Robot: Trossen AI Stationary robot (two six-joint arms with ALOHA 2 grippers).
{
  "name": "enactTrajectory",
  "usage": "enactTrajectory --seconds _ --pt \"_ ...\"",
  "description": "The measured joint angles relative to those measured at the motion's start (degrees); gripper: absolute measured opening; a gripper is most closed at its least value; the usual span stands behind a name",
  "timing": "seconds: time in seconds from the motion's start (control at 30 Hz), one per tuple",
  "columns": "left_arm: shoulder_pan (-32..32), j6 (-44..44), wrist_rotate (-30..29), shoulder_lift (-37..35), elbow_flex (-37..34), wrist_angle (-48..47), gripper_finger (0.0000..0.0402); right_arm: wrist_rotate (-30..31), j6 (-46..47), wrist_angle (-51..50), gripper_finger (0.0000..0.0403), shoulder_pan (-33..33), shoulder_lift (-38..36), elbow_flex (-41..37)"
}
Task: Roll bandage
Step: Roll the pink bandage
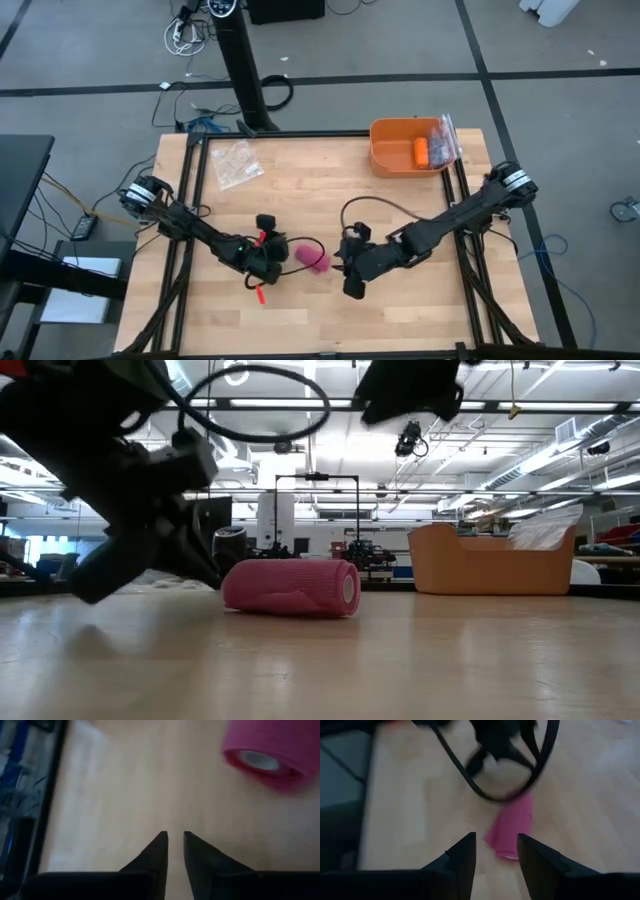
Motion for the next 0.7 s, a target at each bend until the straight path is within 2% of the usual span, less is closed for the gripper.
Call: enactTrajectory --seconds 0.13,0.23,0.3,0.43,0.7 --pt "-1.85 -7.12 -2.55 -4.49 -1.14 -2.09 0.0014 4.13 0.47 4.01 0.0089 -0.85 6.84 0.0" --pt "-3.19 -11.76 -2.32 -8.65 -2.98 -0.83 0.0009 4.7 -0.34 7.75 0.0035 -2.41 11.16 -0.02" --pt "-4.06 -12.94 -0.03 -11.02 -4.35 2.49 0.0008 4.25 -1.65 10.66 0.001 -3.44 13.56 -0.02" --pt "-6.06 -12.66 4.4 -12.81 -5.82 8.55 0.0004 2.96 -1.94 14.48 0.0014 -5.26 17.4 -0.02" --pt "-7.92 -12.17 2.49 -12.84 -5.92 10.76 0.0004 -2.41 -3.72 22.37 0.0006 -5.52 21.51 0.15"
